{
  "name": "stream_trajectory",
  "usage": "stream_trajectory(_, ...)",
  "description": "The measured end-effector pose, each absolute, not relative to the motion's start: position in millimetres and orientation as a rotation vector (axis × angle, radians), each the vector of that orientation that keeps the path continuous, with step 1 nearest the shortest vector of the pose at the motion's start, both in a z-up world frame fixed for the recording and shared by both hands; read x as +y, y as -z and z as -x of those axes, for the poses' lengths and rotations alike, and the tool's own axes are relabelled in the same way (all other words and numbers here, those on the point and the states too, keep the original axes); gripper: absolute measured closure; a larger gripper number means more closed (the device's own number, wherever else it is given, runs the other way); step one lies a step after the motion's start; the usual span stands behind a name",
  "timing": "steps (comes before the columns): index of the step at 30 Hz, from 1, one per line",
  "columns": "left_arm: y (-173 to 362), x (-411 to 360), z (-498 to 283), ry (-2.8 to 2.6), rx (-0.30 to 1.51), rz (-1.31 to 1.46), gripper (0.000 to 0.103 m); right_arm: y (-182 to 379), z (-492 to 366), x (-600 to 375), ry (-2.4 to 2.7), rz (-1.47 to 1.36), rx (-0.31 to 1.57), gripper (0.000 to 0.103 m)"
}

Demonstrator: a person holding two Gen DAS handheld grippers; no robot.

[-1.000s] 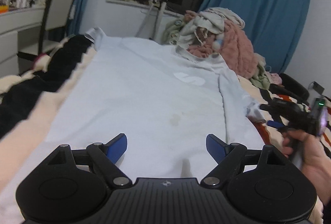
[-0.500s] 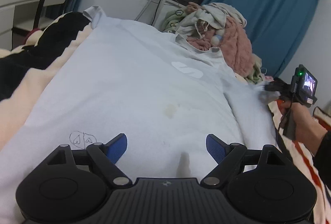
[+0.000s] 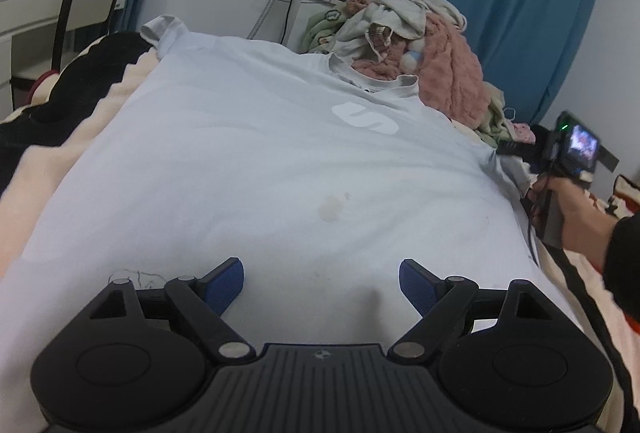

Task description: Fold clothes

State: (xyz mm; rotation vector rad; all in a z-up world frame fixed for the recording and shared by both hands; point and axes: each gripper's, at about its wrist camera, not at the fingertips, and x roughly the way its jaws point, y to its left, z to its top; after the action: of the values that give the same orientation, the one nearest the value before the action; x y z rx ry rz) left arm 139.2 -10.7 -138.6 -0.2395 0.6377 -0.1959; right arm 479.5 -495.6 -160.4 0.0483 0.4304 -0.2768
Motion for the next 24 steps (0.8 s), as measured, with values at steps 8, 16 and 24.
stream_trajectory(8, 124.0, -11.8, -120.8, 0.202, 0.596, 0.209, 0.017, 122.1, -389.0, -475.9, 0.195, -0.261, 0.373, 0.016)
stream_trajectory(16, 95.6, -4.8, -86.4, 0.188, 0.507, 0.164, 0.016, 110.2, -268.3, -439.0, 0.162, -0.464, 0.33, 0.016)
stream_trajectory(24, 75.6, 2.7, -60.1, 0.166, 0.452, 0.127, 0.007, 80.0, -171.4, -366.1, 0.048, -0.243, 0.355, 0.016)
